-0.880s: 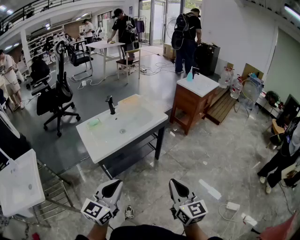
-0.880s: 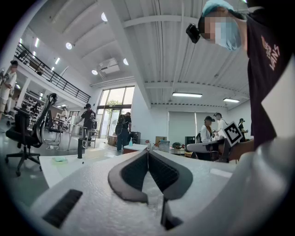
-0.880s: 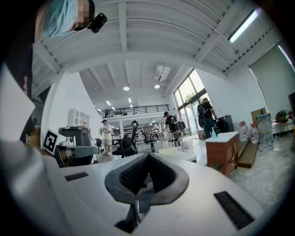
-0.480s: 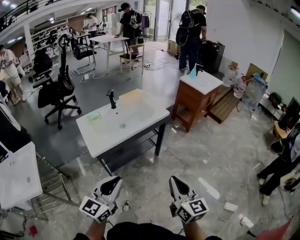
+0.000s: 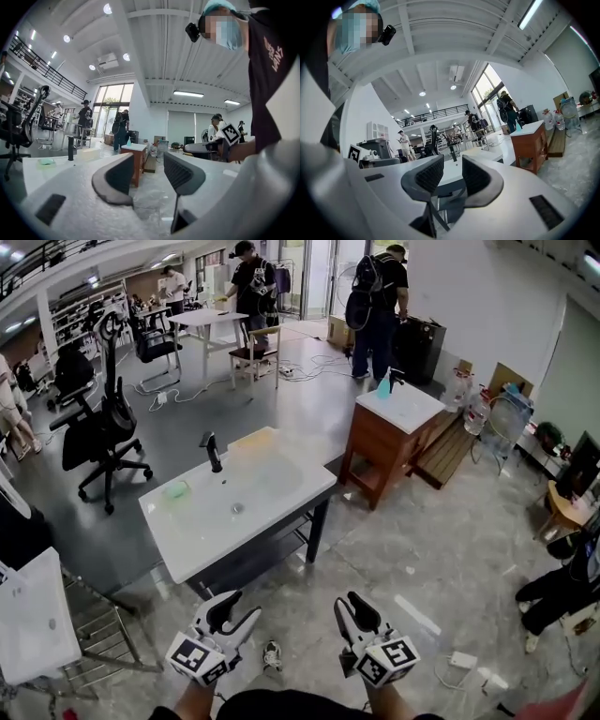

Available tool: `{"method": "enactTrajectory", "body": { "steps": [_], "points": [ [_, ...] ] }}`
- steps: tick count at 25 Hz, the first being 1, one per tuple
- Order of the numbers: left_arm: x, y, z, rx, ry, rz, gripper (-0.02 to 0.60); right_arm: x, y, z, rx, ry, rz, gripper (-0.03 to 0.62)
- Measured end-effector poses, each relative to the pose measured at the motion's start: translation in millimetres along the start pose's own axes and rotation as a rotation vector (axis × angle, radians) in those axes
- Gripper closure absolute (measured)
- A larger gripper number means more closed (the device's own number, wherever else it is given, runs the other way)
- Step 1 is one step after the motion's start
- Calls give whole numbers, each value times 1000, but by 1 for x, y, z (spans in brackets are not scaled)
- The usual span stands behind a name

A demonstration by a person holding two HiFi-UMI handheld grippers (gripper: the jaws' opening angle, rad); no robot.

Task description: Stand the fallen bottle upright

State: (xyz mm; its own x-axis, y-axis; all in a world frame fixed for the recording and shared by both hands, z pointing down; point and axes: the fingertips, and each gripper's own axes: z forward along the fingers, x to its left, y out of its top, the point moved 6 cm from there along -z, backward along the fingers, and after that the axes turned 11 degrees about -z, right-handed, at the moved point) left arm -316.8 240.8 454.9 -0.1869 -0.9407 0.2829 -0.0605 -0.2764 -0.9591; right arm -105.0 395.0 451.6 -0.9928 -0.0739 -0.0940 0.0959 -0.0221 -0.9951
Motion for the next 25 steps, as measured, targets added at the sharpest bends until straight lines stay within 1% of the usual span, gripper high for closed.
{"method": "enactTrajectory", "body": {
  "steps": [3, 5, 7, 10, 13, 17, 20, 23, 25],
  "points": [
    [29, 17, 31, 11, -33, -4, 374, -17, 8, 36, -9, -32, 18, 439],
    [52, 26, 50, 20, -54, 19, 366, -28, 12, 61, -19, -53, 15, 401],
    [76, 36, 70, 21, -69, 32, 362, -38, 18, 86, -34, -67, 15, 393],
    [103, 50, 94, 19, -93, 26, 357, -50, 22, 117, -38, -87, 21, 377],
    [129, 54, 116, 25, -106, 27, 351, -63, 20, 145, -42, -93, 44, 365],
    [153, 53, 147, 46, -94, 0, 350, -86, 13, 174, -23, -82, 94, 365],
    [163, 49, 176, 49, -78, -8, 350, -115, 10, 194, -4, -69, 116, 365],
    [178, 45, 205, 40, -30, -19, 350, -151, 8, 222, 7, -41, 123, 367],
    [186, 46, 227, 23, 13, -24, 350, -176, 9, 243, 20, 0, 117, 367]
  ]
}}
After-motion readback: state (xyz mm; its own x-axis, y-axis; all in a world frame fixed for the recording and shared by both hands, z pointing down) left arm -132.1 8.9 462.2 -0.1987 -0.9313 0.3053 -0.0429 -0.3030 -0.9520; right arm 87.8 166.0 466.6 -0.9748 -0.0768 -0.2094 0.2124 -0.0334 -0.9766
